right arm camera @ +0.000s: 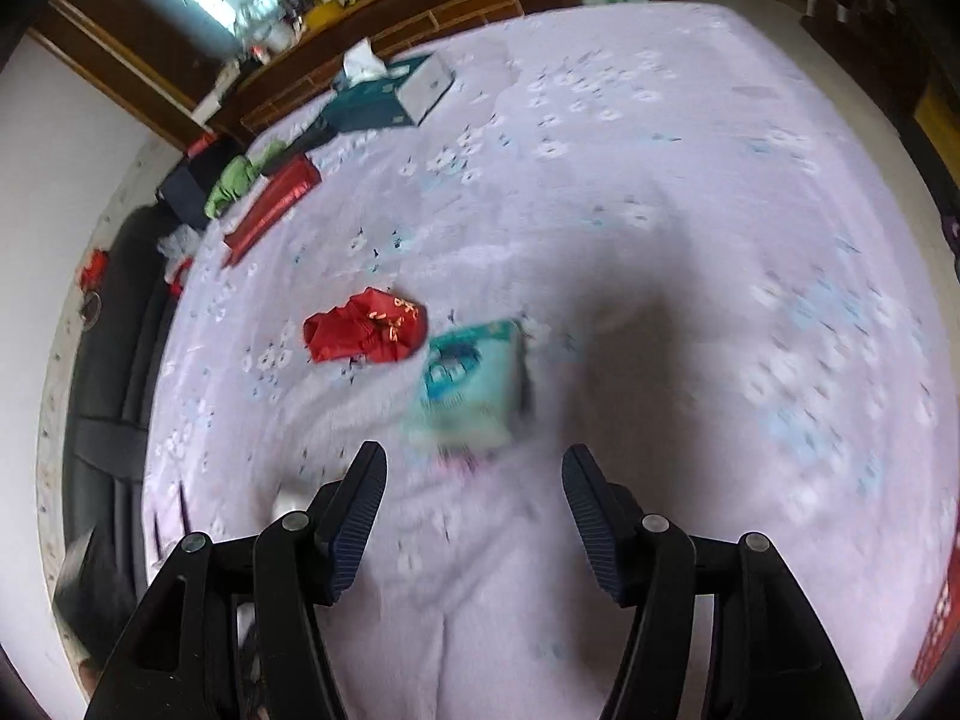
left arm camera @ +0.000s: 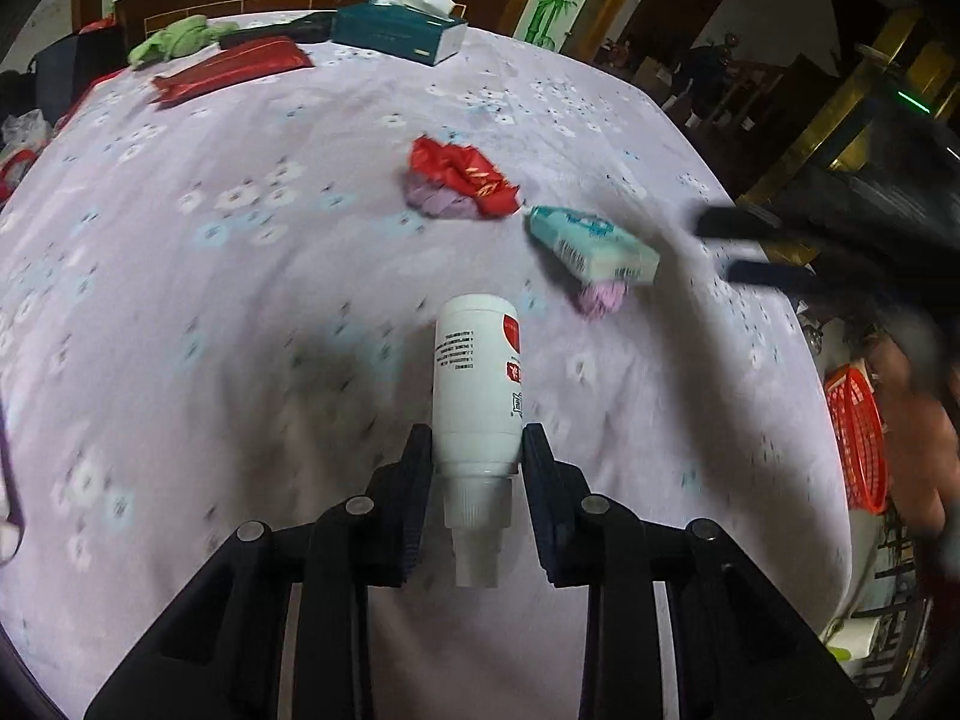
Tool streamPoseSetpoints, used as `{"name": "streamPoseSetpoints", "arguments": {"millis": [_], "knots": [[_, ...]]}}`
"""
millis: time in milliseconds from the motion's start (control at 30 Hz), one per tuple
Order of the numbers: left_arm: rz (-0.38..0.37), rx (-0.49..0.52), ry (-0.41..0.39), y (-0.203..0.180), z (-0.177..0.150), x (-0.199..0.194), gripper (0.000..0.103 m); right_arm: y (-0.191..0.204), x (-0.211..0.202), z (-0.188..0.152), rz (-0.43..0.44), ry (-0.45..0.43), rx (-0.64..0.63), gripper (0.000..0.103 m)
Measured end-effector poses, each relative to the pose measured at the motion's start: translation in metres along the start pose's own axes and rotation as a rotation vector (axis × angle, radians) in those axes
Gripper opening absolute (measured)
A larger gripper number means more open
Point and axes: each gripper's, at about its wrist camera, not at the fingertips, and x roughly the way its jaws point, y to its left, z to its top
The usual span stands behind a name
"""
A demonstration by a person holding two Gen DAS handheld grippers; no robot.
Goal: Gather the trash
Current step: 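Grasp the white bottle with the left tool while the right tool grasps the teal tissue pack, then lift the white bottle and teal tissue pack off the table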
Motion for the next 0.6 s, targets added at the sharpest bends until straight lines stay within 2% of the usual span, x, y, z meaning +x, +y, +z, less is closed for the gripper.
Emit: {"name": "streamPoseSetpoints", "arguments": {"millis": [167,300,333,367,467,600], "knots": [[0.013,-0.022,-0.010,0.017,-0.019,-0.018,0.028,0.015,0.047,0.023,-0.083,0.073,-0.054,0.069],[0.021,-0.035,-0.009,0.025,-0.031,-0.025,0.028,0.024,0.068,0.028,-0.135,0.103,-0.088,0.069],[0.025,-0.035,-0.010,0.026,-0.033,-0.026,0.028,0.025,0.073,0.027,-0.154,0.119,-0.096,0.065],[0.027,-0.034,-0.010,0.027,-0.034,-0.027,0.028,0.026,0.074,0.025,-0.170,0.122,-0.097,0.051],[0.030,-0.032,-0.017,0.028,-0.036,-0.028,0.028,0.023,0.070,0.017,-0.159,0.104,-0.085,0.041],[0.029,-0.037,-0.032,0.025,-0.035,-0.030,0.028,0.021,0.043,-0.001,-0.133,0.035,-0.091,0.037]]}}
